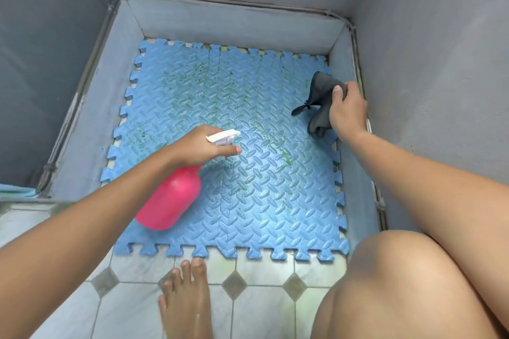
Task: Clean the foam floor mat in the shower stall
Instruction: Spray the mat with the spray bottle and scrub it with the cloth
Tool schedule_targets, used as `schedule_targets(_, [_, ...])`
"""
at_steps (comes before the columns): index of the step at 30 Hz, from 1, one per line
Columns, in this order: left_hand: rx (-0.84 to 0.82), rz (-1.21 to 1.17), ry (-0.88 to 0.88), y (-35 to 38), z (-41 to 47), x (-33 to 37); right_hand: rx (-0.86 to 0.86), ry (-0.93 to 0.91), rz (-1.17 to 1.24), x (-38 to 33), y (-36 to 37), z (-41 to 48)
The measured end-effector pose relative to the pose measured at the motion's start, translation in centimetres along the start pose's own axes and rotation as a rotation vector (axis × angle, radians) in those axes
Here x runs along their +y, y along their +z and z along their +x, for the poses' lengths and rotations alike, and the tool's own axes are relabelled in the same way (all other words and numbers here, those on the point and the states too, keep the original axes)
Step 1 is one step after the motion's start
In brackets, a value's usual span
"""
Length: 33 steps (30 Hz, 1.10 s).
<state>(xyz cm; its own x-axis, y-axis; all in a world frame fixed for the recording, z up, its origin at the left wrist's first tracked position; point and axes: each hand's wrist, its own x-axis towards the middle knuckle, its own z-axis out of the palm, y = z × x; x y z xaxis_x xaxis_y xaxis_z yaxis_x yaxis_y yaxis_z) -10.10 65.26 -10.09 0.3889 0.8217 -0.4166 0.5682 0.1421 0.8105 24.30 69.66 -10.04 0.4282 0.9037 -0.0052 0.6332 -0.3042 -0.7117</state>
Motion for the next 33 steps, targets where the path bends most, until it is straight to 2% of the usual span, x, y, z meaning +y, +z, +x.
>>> schedule_targets(5, [0.03,0.04,-0.016,1.2,0.3,0.8,0.185,0.08,0.118,-1.1,-0.6,0.4])
schedule_targets(7, [-0.039,0.03,-0.005,1.3,0.3,0.8,0.175,0.048,0.116,-1.3,-0.5,0.2])
schedule_targets(10, [-0.239,0.043,0.026,1.5,0.5,1.0,0.153,0.02,0.1,-0.8,-0.3,0.1])
schedule_targets(14, [-0.287,0.096,0.043,2.7,0.9,1.3,0.143,0.028,0.088,-0.4,-0.3,0.1])
schedule_targets(17, [-0.23,0.163,-0.009,3.5,0.9,1.5,0.133,0.032,0.082,0.0,-0.4,-0.1])
schedule_targets(20, [-0.15,0.124,-0.035,2.8,1.2,1.0,0.121,0.024,0.051,0.2,-0.5,-0.2])
schedule_targets(23, [-0.19,0.046,0.006,2.0,1.3,0.8,0.109,0.024,0.028,0.3,-0.4,-0.3])
schedule_targets(30, [-0.021,0.175,0.051,2.3,0.6,1.1,0.075,0.009,0.01,0.8,0.0,-0.3])
schedule_targets(33, [-0.045,0.132,0.071,1.7,0.7,0.5,0.064,-0.002,-0.015,1.0,0.1,-0.3])
